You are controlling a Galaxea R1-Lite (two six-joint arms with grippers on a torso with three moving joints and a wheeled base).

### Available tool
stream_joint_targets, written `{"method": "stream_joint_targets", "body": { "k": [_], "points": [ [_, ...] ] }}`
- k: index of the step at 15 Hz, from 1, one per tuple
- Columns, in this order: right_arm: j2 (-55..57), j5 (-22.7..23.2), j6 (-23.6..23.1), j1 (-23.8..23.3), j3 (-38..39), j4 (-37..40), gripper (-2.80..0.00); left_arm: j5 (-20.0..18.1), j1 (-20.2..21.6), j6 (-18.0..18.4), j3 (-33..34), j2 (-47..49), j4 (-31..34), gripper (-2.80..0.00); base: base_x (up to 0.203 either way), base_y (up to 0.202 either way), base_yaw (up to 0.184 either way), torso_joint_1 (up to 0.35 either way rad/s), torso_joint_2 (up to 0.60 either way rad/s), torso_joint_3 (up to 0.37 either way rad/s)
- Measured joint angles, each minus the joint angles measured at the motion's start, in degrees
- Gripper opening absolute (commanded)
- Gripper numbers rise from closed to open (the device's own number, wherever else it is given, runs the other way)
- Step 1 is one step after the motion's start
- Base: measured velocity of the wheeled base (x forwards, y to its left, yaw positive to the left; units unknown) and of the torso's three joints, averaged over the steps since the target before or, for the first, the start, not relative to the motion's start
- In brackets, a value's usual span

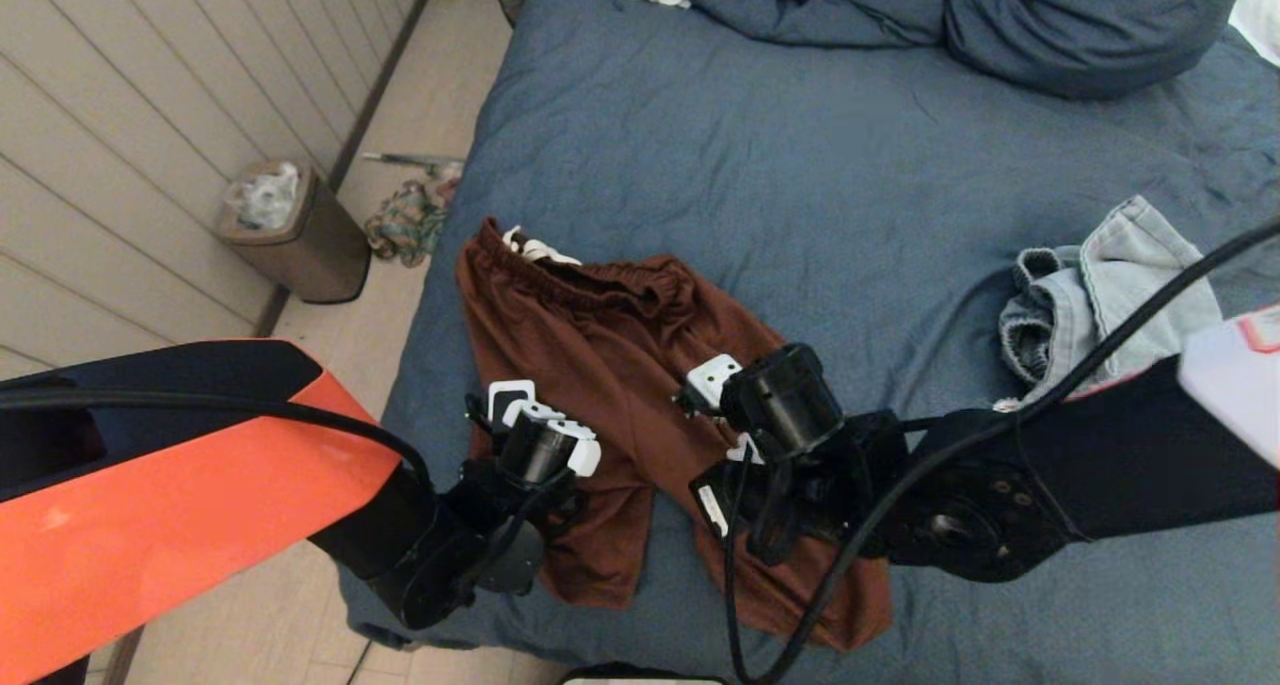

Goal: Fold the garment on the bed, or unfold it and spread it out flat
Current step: Unford the brown shorts

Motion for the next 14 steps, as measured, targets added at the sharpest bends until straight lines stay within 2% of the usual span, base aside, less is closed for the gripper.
{"method": "stream_joint_targets", "body": {
  "k": [3,4,6,8,10,14],
  "points": [
    [-7.3,0.5,-1.5,3.6,1.4,9.2,-2.8,-0.1,0.1,-0.1,0.2,0.2,0.0,-2.8,0.0,0.0,0.0,0.0,0.0,0.0],
    [-9.5,1.3,-1.9,4.8,1.7,13.2,0.0,0.0,0.1,-0.1,0.2,0.1,0.1,-2.8,0.0,0.0,0.0,0.0,0.0,0.0],
    [-11.9,3.7,-4.1,6.0,2.8,18.3,0.0,0.0,0.1,-0.1,0.3,-0.2,0.1,-2.8,0.0,0.0,0.0,0.0,0.0,0.0],
    [-12.5,6.1,-5.7,6.3,4.0,19.1,0.0,0.0,0.1,-0.2,0.4,-0.3,0.2,-2.8,0.0,0.0,0.0,0.0,0.0,0.0],
    [-11.4,11.0,-7.0,6.1,4.9,19.3,0.0,0.0,0.1,-0.2,0.4,-0.3,0.1,-2.8,0.0,0.0,0.0,0.0,0.0,0.0],
    [-5.7,12.5,-8.6,5.5,5.8,19.3,0.0,0.1,0.1,-0.2,0.5,-0.3,0.1,-2.8,0.0,0.0,0.0,0.0,0.0,0.0]
  ]
}}
